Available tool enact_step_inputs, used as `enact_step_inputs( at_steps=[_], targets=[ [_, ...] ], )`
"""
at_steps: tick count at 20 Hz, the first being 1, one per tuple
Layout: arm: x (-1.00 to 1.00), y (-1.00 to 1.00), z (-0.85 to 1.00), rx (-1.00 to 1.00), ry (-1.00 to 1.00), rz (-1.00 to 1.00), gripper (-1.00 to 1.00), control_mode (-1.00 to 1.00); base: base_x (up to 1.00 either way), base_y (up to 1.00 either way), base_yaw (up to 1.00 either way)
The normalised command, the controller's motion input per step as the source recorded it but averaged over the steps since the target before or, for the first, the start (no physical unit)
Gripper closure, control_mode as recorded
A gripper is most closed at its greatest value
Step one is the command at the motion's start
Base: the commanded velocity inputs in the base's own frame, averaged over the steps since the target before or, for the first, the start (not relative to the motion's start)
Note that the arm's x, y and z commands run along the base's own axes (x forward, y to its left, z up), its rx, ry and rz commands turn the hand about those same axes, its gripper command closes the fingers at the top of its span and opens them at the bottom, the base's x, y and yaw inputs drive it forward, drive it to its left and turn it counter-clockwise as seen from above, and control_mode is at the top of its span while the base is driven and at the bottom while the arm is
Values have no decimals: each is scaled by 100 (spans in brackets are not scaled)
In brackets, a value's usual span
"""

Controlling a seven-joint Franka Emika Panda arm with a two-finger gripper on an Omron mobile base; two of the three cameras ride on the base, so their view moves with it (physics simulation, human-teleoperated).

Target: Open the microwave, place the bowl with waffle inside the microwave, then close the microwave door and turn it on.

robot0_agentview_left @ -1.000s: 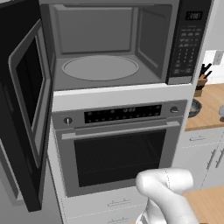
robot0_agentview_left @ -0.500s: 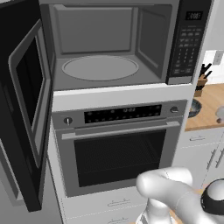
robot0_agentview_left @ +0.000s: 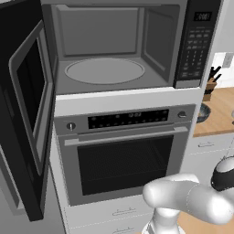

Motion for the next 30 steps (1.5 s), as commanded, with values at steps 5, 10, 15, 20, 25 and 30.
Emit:
enact_step_inputs(
  at_steps=[5,10,15,20,25,30],
  targets=[
    [0,0,0,0,0,0,-100,-100,0,0,0],
    [4,0,-12,0,0,0,-100,-100,0,0,0],
    [27,0,-23,0,-2,0,-100,-100,0,0,0],
    [45,0,-16,5,-1,0,-100,-100,0,0,0],
    [27,0,-5,4,-20,-3,-100,-100,0,0,0],
    [40,-1,-1,4,-23,-3,-100,-100,0,0,0]
  ],
)
